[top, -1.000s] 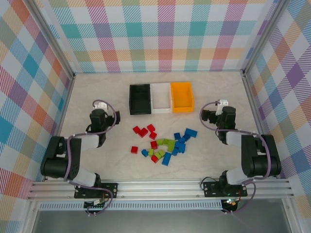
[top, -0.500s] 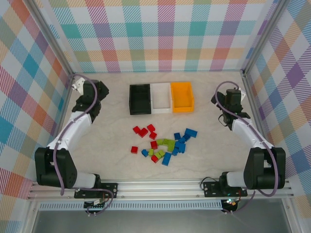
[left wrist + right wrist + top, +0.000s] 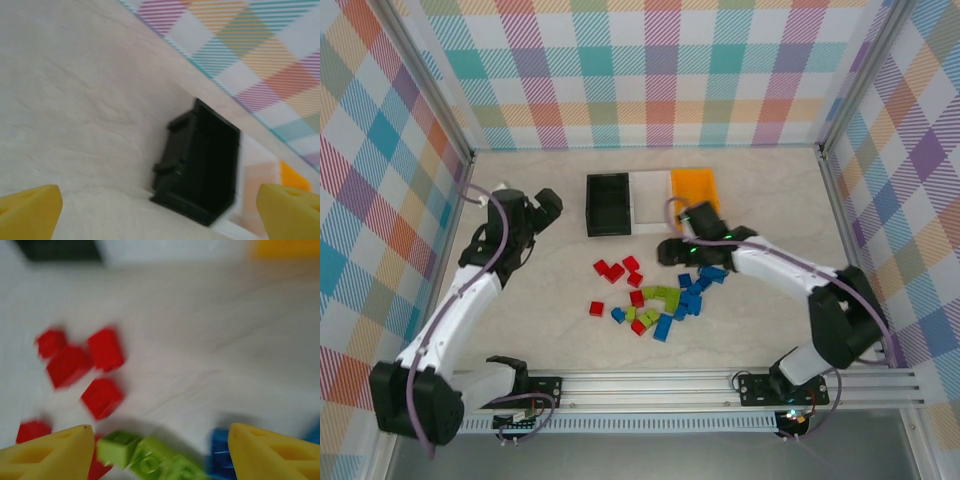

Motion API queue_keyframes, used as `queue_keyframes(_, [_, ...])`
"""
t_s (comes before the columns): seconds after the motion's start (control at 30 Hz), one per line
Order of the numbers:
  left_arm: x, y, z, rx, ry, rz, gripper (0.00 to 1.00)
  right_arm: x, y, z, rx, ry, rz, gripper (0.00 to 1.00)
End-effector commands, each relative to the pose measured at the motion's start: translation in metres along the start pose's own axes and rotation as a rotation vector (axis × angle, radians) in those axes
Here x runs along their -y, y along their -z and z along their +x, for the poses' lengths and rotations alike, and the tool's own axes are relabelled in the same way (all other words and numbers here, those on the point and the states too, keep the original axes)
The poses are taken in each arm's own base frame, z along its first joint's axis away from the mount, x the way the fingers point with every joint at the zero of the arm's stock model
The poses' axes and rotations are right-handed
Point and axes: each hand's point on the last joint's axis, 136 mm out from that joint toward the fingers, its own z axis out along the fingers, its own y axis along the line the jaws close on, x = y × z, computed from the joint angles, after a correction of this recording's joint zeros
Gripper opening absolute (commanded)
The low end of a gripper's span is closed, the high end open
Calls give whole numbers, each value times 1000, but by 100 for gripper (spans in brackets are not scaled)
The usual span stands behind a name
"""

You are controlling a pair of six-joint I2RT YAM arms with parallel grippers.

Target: Sort the legos into containers by color

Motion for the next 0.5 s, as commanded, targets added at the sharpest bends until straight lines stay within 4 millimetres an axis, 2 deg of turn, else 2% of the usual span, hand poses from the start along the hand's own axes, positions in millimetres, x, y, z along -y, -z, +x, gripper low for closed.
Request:
queue_keyframes(0.0, [-11, 13, 32, -71, 59, 45, 100, -45, -21, 37, -157, 115, -56, 66])
queue_keyframes(0.07, [-20, 21, 43, -81, 69, 46, 100, -61, -35, 48, -196, 153, -44, 63])
queue_keyframes(0.13, [-29, 27, 49, -86, 66, 31, 100, -66, -44, 53, -211, 180, -13, 57])
queue_keyframes(0.23, [-38, 33, 58, -102, 69, 18, 100, -71, -51, 58, -222, 235, 46, 55])
queue_keyframes(0.47, [-50, 38, 66, -106, 73, -3, 100, -61, -59, 68, -248, 309, 206, 52])
